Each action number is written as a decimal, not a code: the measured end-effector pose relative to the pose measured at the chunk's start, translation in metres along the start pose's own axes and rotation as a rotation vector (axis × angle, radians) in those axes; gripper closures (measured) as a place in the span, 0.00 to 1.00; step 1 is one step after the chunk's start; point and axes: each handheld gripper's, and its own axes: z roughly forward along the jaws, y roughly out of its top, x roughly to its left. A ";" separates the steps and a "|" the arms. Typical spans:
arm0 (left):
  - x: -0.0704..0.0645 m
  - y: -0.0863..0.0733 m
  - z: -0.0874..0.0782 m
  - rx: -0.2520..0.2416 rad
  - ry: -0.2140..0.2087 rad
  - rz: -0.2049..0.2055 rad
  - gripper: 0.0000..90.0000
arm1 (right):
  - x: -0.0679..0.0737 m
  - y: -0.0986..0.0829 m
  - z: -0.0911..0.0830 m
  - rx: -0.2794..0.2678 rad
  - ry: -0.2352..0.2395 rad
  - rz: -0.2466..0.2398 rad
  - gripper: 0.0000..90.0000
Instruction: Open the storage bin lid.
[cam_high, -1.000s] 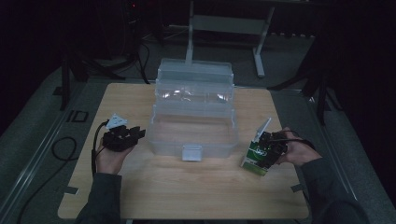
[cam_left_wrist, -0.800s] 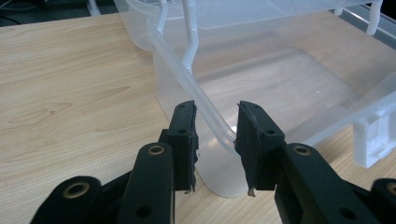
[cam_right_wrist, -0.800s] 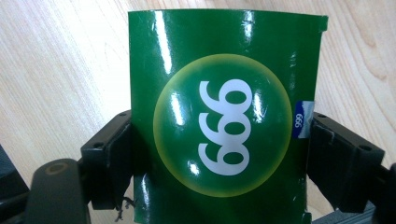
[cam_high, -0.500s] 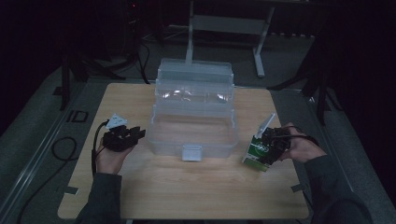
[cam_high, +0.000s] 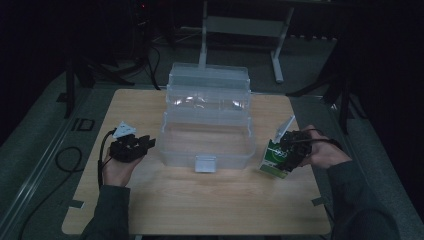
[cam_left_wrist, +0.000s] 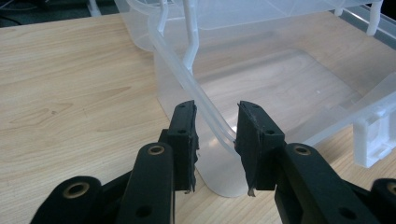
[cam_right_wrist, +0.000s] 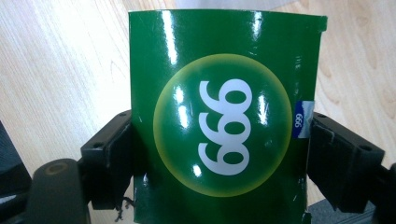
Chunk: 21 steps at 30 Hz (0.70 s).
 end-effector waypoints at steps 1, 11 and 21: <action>0.000 0.000 0.000 0.001 0.000 0.002 0.75 | 0.000 0.001 -0.001 -0.003 -0.002 0.000 0.20; 0.000 0.000 0.000 0.000 0.001 0.001 0.75 | -0.004 0.016 -0.015 -0.020 -0.017 -0.037 0.20; 0.001 0.000 0.000 0.000 0.000 -0.002 0.75 | -0.009 0.032 -0.024 -0.029 -0.025 -0.080 0.20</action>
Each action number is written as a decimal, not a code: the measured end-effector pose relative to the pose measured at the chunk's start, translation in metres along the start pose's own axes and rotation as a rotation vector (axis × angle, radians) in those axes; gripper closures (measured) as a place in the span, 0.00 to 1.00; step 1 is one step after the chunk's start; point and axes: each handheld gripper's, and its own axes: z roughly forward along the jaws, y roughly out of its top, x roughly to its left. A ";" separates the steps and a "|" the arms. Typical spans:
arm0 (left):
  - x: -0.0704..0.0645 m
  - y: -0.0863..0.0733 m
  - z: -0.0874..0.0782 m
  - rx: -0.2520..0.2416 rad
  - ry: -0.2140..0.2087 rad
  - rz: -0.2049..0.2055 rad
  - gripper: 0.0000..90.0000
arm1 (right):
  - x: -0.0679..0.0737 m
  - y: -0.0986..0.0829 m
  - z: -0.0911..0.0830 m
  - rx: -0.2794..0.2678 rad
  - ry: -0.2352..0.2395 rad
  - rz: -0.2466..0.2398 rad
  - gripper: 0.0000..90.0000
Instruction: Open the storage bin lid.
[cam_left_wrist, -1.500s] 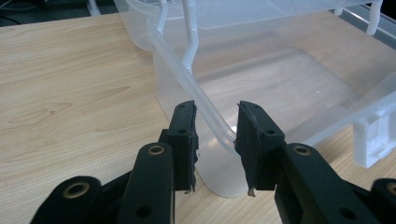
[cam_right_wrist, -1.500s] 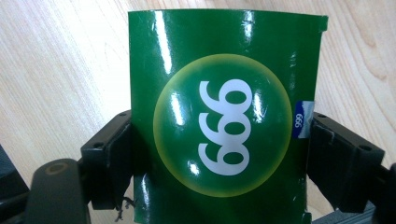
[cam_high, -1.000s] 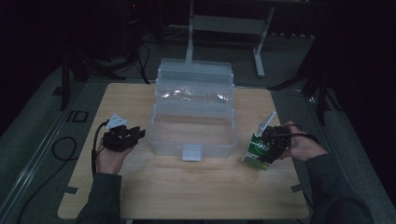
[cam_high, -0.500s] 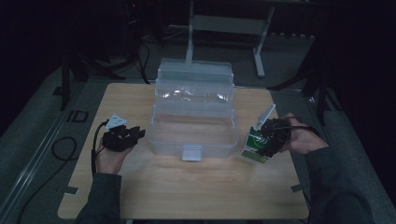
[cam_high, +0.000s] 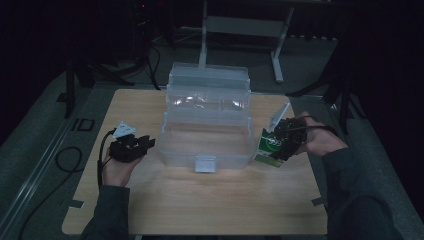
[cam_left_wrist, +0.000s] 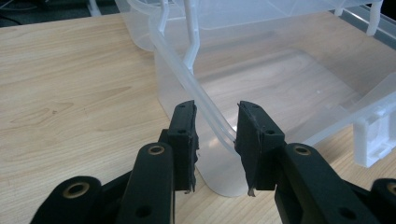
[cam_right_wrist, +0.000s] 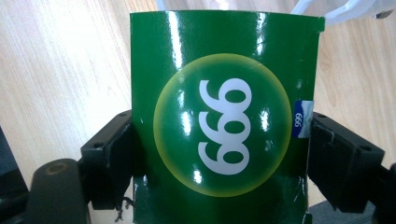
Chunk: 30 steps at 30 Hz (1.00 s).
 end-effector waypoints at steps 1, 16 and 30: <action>0.000 0.000 0.000 0.000 0.000 0.001 0.75 | -0.001 0.001 -0.001 0.000 0.002 0.003 0.20; -0.001 0.000 0.001 0.003 -0.004 0.003 0.75 | -0.009 0.012 -0.018 -0.018 0.003 -0.031 0.20; 0.000 -0.001 0.002 0.002 -0.004 -0.002 0.75 | -0.014 0.042 -0.012 -0.027 0.020 -0.095 0.20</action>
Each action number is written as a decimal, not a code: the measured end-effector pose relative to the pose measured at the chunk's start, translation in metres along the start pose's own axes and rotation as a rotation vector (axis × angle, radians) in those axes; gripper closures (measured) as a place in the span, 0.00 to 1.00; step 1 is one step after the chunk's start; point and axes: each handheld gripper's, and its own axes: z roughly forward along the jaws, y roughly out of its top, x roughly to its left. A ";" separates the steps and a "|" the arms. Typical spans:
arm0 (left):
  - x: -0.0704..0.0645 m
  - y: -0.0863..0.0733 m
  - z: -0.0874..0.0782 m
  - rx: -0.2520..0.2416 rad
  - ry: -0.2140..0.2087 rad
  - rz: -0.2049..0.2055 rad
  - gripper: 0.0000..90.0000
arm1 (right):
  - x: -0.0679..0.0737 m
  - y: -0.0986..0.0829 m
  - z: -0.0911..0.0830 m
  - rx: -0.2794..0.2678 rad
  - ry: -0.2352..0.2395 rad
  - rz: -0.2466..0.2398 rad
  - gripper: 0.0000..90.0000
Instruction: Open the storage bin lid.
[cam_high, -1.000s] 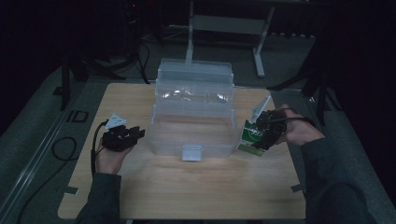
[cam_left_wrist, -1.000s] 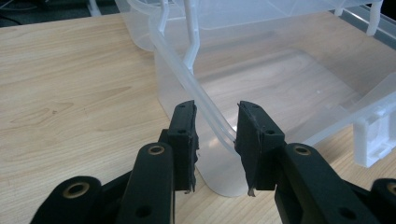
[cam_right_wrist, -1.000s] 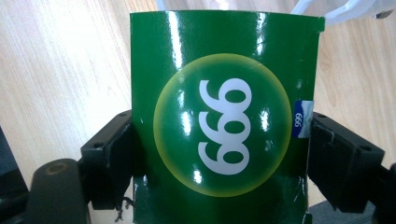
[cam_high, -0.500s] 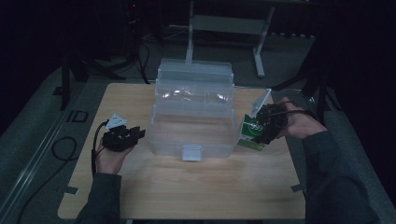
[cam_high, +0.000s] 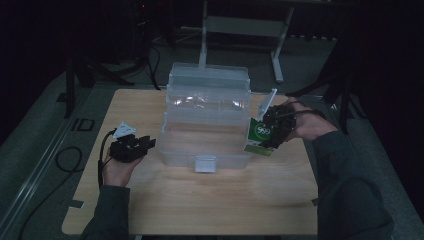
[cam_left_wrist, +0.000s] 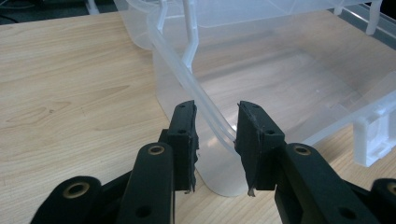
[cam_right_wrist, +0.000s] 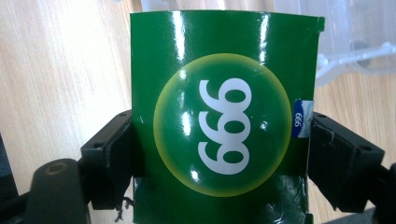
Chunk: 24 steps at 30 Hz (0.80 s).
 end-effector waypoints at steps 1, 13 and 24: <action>0.000 0.000 0.000 0.000 -0.001 -0.001 0.75 | 0.000 0.002 0.000 -0.003 0.002 -0.003 0.20; 0.001 0.000 0.000 0.001 -0.002 0.000 0.75 | -0.004 0.019 0.010 0.004 0.016 -0.038 0.20; 0.002 0.000 -0.002 -0.005 -0.001 -0.004 0.75 | -0.007 0.035 0.015 -0.001 0.024 -0.057 0.20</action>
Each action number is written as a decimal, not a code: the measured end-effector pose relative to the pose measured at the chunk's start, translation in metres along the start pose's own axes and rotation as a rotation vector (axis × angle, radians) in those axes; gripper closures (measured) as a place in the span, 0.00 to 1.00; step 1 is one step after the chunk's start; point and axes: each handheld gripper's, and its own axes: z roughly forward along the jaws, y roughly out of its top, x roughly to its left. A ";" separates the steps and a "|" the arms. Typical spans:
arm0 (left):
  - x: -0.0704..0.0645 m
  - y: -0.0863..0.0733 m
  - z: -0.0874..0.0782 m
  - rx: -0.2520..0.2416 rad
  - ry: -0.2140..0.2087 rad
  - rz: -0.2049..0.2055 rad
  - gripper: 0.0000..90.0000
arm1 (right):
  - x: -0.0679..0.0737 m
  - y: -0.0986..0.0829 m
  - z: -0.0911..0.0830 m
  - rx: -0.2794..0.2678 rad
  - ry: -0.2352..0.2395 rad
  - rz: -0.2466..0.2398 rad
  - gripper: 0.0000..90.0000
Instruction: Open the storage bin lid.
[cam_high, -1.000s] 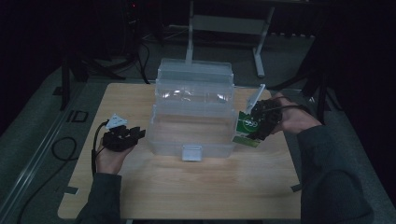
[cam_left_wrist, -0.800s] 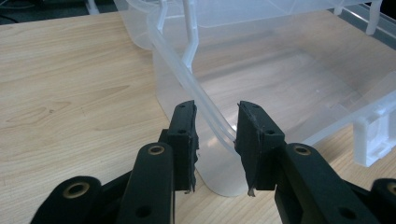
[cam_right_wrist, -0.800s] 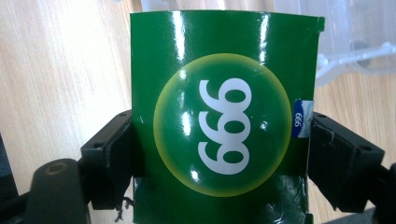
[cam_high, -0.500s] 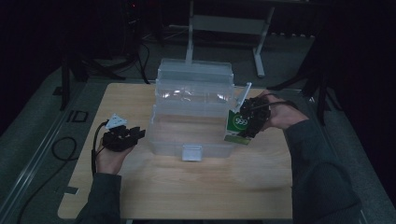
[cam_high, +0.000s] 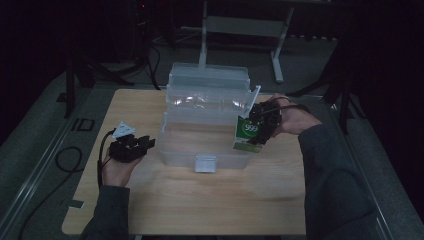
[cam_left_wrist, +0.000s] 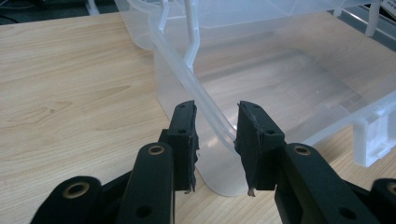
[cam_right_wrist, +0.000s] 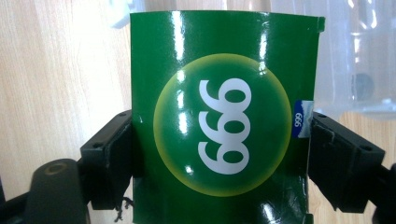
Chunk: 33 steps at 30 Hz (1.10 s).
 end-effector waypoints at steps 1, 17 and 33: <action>0.000 0.000 0.000 0.000 0.000 0.000 0.75 | -0.001 0.002 0.001 -0.003 0.000 -0.005 0.20; 0.001 -0.001 -0.002 -0.003 0.001 -0.004 0.75 | -0.007 0.017 0.016 0.019 0.027 -0.052 0.20; 0.002 -0.001 -0.003 -0.004 0.004 -0.007 0.75 | -0.009 0.020 0.030 0.032 0.024 -0.071 0.20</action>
